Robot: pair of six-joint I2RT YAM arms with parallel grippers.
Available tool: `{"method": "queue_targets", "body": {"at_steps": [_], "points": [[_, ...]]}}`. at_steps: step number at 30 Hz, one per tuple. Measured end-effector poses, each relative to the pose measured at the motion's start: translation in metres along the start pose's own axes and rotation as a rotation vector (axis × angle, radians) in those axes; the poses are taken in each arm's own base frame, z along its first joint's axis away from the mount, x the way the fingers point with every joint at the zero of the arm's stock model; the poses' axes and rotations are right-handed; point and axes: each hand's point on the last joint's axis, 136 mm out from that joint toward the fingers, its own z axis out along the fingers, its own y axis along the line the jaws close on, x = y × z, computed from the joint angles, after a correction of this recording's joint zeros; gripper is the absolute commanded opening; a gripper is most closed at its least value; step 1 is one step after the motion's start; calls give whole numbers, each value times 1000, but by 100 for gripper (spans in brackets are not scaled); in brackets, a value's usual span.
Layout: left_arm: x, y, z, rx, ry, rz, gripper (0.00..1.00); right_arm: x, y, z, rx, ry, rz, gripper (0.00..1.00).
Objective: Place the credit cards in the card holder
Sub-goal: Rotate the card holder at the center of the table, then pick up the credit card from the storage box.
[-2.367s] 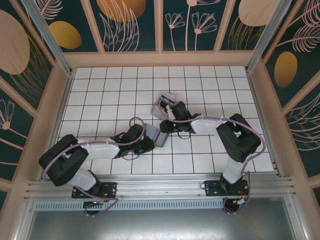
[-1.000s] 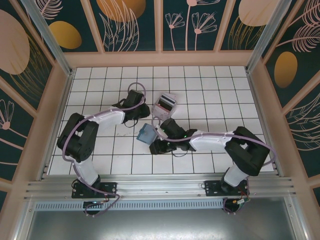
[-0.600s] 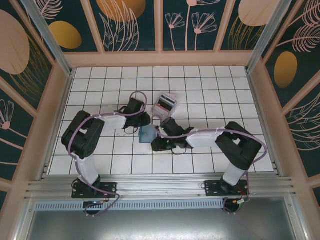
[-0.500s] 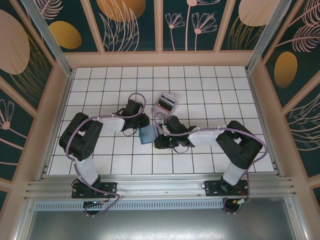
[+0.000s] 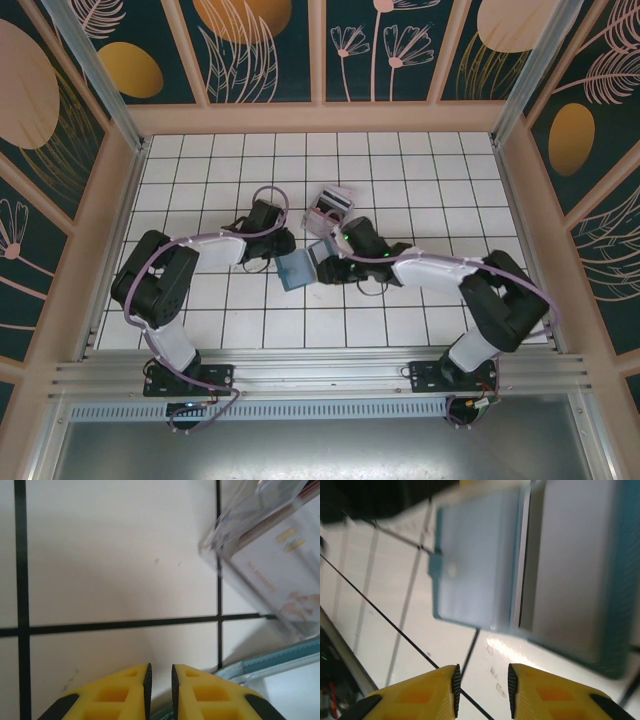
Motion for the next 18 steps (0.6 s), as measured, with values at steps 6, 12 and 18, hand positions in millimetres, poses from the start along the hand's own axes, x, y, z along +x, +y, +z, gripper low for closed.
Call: {"method": "queue_targets", "body": {"at_steps": [6,12,18], "points": [[-43,-28,-17,46,-91,8,41,-93,-27,-60,43,-264,1,57],[-76,-54,-28,100,-156,10,49,-158,-75,-77,169,-374,-33,75],[-87,-66,-3,134,-138,10,55,-178,-112,-46,221,-314,-63,76]]}}
